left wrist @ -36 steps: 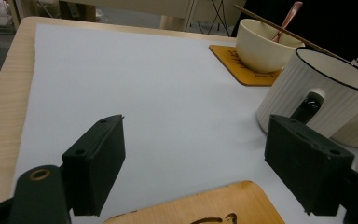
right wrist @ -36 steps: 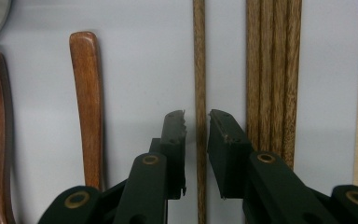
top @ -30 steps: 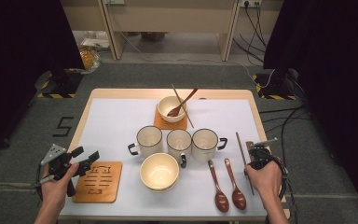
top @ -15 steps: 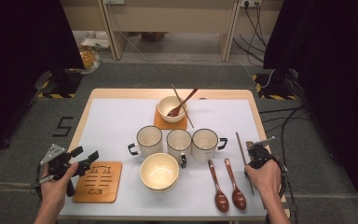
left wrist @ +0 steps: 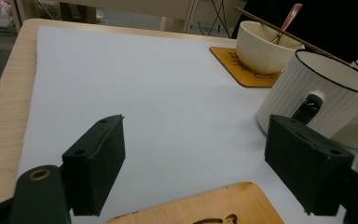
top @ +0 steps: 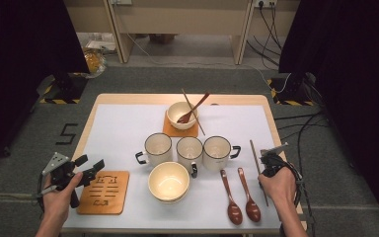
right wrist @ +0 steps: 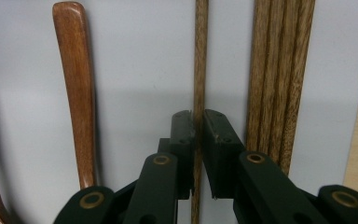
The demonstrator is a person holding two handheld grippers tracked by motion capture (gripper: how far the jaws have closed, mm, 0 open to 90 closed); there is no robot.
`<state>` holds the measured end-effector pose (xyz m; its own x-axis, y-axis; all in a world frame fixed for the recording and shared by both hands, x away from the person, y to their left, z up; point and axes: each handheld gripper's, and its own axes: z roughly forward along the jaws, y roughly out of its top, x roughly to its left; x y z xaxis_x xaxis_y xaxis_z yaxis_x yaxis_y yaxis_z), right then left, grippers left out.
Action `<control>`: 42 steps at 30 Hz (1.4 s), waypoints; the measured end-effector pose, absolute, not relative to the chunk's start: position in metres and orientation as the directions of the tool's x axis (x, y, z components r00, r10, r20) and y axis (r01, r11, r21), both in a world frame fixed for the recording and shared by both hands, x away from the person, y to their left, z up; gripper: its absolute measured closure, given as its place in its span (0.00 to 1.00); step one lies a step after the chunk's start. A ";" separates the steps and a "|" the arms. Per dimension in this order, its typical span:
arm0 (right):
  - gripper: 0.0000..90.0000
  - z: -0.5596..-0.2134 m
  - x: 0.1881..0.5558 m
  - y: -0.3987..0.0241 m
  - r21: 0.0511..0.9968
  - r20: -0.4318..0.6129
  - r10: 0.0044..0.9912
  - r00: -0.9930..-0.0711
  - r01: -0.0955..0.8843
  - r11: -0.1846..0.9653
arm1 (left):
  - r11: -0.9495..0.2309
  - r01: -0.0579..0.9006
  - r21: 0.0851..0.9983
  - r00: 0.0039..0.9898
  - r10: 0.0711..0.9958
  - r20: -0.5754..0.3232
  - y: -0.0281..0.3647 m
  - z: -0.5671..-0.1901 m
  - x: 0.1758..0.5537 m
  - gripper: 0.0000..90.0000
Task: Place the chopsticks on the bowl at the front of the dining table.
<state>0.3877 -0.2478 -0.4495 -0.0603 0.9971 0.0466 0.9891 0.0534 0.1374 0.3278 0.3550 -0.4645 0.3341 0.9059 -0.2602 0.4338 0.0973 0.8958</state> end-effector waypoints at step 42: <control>0.95 -0.443 0.388 -0.254 0.158 0.056 0.997 -0.048 0.987 0.039 | 0.090 0.438 0.895 0.338 0.906 -0.256 0.354 -0.466 0.328 0.22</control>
